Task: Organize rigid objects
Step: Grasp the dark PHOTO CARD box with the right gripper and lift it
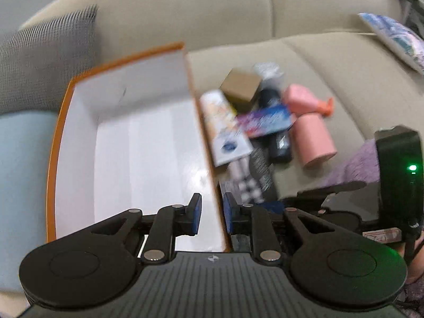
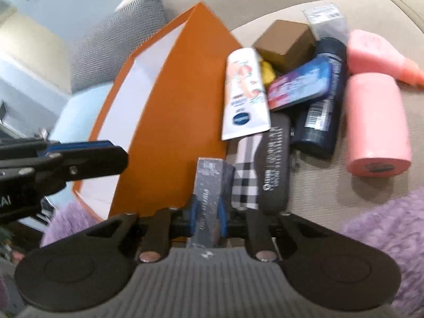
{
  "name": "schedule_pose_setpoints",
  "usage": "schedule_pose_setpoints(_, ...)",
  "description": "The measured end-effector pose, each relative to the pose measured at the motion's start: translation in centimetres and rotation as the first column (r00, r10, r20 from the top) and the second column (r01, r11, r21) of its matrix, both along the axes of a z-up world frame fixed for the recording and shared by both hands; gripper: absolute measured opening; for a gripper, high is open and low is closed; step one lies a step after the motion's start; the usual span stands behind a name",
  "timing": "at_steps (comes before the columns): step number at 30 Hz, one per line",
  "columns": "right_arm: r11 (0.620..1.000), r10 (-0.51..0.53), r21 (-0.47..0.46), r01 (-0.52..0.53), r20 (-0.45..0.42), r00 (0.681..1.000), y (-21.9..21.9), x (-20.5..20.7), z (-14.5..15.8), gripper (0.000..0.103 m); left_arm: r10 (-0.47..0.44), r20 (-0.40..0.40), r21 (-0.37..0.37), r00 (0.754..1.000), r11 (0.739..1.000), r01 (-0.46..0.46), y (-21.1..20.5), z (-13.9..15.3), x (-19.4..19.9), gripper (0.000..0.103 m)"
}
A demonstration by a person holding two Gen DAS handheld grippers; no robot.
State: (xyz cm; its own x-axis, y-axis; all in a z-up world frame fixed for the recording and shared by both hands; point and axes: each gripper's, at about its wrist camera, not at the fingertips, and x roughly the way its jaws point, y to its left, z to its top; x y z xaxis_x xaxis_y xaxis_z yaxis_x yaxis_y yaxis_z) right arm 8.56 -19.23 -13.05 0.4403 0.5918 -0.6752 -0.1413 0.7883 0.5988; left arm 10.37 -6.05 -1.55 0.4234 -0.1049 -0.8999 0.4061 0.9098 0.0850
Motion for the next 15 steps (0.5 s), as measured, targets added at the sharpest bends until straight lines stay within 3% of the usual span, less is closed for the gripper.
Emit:
schedule_pose_setpoints(1, 1.000, 0.010, -0.017, -0.009, 0.005, 1.000, 0.7, 0.0, 0.0, 0.019, 0.006, -0.006, -0.018, 1.000, 1.000, -0.006, 0.4, -0.2, -0.1, 0.026)
schedule_pose_setpoints(3, 0.998, 0.016, -0.068, -0.015, 0.011, 1.000, 2.0, 0.1, 0.1, 0.037, 0.008, -0.012, -0.032, 1.000, 0.999, -0.009, 0.8, -0.5, -0.3, 0.026)
schedule_pose_setpoints(5, 0.994, 0.017, -0.109, -0.014, 0.024, 1.000, 2.4, -0.2, 0.6, 0.042, 0.007, 0.000, -0.042, 1.000, 0.999, -0.007, 1.0, -0.5, -0.5, 0.025)
schedule_pose_setpoints(7, 0.993, 0.012, -0.114, -0.011, 0.014, 1.000, 2.6, -0.2, 0.6, 0.042, 0.006, -0.006, -0.060, 1.000, 0.998, -0.006, 1.3, -0.6, -0.4, 0.024)
schedule_pose_setpoints(11, 0.998, -0.004, -0.061, 0.002, -0.039, 0.999, 2.1, 0.7, -0.6, 0.043, 0.001, -0.059, -0.106, 0.998, 0.994, -0.007, 1.8, -1.2, -0.2, 0.011)
schedule_pose_setpoints(12, 0.999, -0.015, -0.045, 0.012, -0.050, 0.999, 1.8, 0.6, -0.7, 0.041, 0.001, -0.055, -0.093, 0.998, 0.996, -0.006, 1.8, -1.3, -0.2, 0.006)
schedule_pose_setpoints(15, 0.997, -0.028, -0.072, 0.026, -0.033, 0.999, 1.7, 0.0, 0.0, 0.029, 0.010, -0.057, -0.112, 0.998, 0.994, -0.016, 2.4, -1.6, -0.2, 0.005)
